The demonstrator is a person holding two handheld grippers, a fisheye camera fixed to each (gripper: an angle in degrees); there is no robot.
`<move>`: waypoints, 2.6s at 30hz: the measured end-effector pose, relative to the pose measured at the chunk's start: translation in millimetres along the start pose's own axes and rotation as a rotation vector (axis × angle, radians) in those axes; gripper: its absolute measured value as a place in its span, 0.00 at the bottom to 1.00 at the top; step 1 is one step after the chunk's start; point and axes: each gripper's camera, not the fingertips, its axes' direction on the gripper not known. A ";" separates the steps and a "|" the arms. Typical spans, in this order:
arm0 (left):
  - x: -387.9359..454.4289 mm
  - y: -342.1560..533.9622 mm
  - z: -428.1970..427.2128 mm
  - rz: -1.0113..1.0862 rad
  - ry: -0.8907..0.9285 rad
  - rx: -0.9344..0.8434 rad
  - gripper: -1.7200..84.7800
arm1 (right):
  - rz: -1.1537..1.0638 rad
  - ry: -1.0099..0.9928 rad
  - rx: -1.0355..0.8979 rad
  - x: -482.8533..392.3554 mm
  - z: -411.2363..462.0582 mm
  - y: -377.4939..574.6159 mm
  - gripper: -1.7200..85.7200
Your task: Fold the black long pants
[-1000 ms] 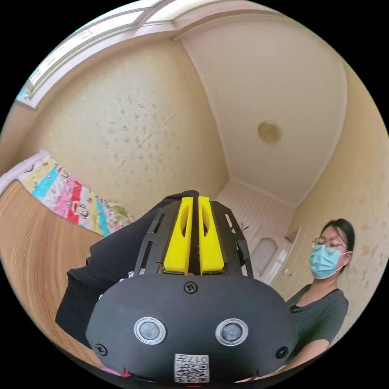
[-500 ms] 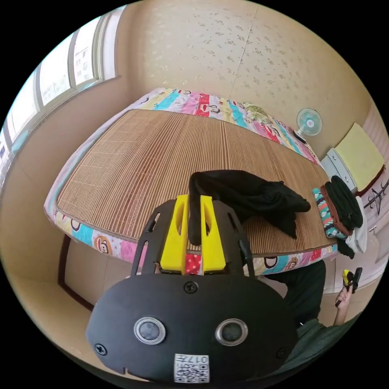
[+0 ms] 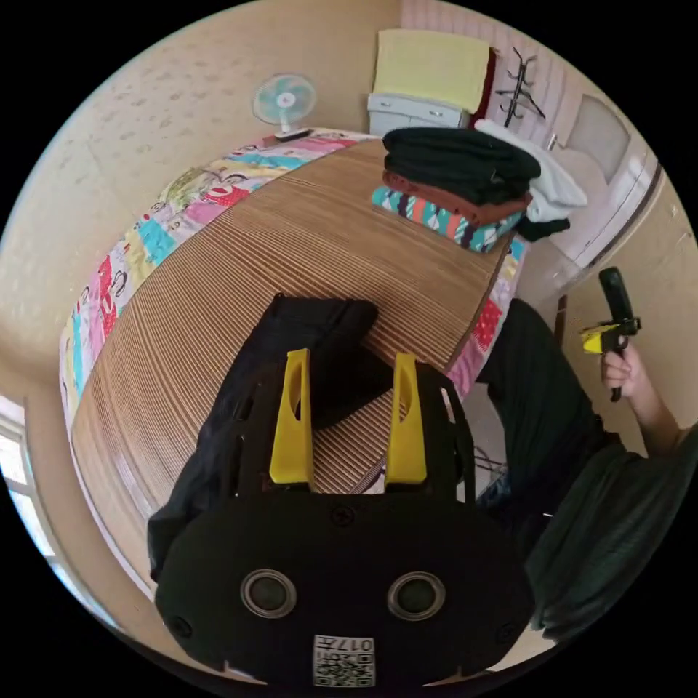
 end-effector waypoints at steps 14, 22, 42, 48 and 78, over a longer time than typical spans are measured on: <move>-66.3 82.4 -111.7 0.009 0.246 0.466 0.03 | -0.091 0.196 0.079 -17.5 -40.7 75.3 0.06; -88.9 204.0 -218.8 0.019 0.514 0.980 0.03 | -0.481 0.231 0.080 -86.4 10.2 34.3 0.25; -181.7 324.4 -178.3 -0.427 0.484 0.902 0.21 | -0.761 0.268 0.181 -252.6 139.6 30.2 0.05; -117.5 394.2 -140.2 -0.516 0.387 0.849 0.21 | -0.851 0.397 0.305 -310.2 147.8 60.6 0.05; -37.6 430.0 -410.5 -0.260 0.190 1.541 0.06 | -1.181 0.540 0.739 -544.3 63.4 162.0 0.04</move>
